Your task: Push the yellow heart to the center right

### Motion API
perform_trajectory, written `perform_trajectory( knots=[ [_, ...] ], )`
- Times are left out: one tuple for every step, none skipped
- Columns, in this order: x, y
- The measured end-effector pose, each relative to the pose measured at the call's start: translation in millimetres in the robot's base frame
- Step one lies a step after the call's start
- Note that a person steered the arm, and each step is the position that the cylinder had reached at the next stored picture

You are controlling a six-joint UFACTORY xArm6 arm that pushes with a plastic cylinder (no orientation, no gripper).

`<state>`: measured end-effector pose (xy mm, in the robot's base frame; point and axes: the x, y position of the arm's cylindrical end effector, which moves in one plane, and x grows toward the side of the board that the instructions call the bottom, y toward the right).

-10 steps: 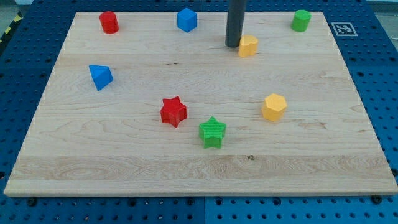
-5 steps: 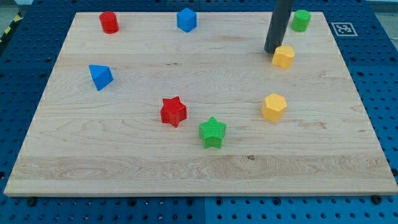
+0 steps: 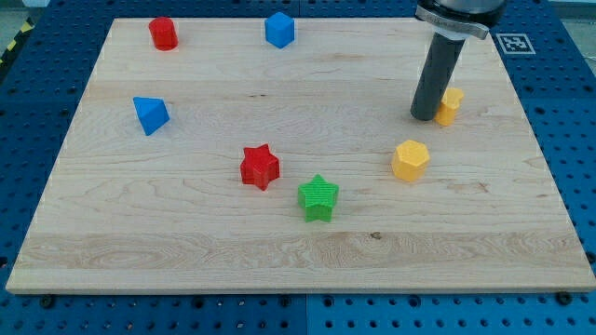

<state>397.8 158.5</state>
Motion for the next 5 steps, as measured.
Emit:
perform_trajectory(
  knots=[
    [-10.3,-10.4],
    [-17.3,-11.1],
    [-16.6,-8.8],
    [-9.1,-0.1],
    [4.1,16.7]
  ],
)
